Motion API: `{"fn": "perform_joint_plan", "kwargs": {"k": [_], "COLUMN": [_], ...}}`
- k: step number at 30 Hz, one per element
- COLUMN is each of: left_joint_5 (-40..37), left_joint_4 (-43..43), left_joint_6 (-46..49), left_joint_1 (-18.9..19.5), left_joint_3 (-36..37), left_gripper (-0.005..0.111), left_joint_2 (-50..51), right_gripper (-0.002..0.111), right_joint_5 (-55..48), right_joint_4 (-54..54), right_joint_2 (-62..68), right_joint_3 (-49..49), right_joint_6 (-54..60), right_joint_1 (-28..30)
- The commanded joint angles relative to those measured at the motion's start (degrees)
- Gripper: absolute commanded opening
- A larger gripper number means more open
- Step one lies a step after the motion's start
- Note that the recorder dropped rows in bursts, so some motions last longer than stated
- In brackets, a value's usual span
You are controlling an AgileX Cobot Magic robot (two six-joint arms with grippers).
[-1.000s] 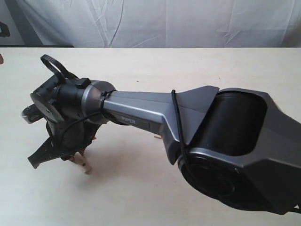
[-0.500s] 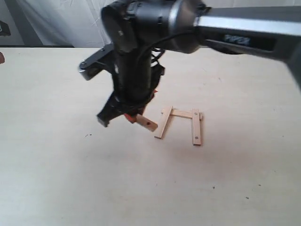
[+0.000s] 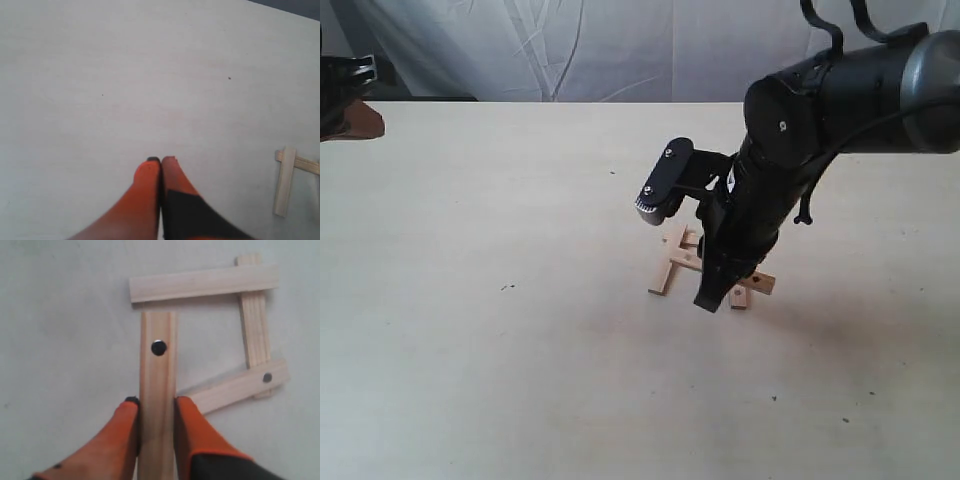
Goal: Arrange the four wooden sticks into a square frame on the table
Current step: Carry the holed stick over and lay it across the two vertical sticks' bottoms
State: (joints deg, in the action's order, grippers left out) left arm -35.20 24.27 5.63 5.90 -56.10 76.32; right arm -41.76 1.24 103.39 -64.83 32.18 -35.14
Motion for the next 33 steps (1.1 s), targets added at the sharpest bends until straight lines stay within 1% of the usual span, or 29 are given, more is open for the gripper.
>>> {"fn": "perform_joint_plan", "kwargs": {"k": [1, 10, 19, 33], "left_joint_5": [0.72, 2.05, 3.1, 3.08], "left_joint_4": [0.31, 0.2, 0.2, 0.31], "left_joint_6": [0.84, 0.84, 0.84, 0.94], "left_joint_1": [-1.46, -1.46, -1.46, -1.46], "left_joint_3": [0.14, 0.14, 0.14, 0.14], "left_gripper": [0.0, 0.0, 0.0, 0.0], "left_joint_2": [-0.42, -0.42, -0.29, -0.29], "right_gripper": [-0.001, -0.001, -0.001, -0.001], "right_joint_5": [6.55, 10.2, 12.28, 11.2], "right_joint_4": [0.78, 0.25, 0.25, -2.39], "right_joint_2": [1.99, 6.88, 7.2, 7.2], "right_joint_3": [0.12, 0.12, 0.12, 0.12], "right_joint_6": [1.24, 5.3, 5.72, 7.05], "right_joint_1": [-0.27, -0.27, -0.27, -0.27]}}
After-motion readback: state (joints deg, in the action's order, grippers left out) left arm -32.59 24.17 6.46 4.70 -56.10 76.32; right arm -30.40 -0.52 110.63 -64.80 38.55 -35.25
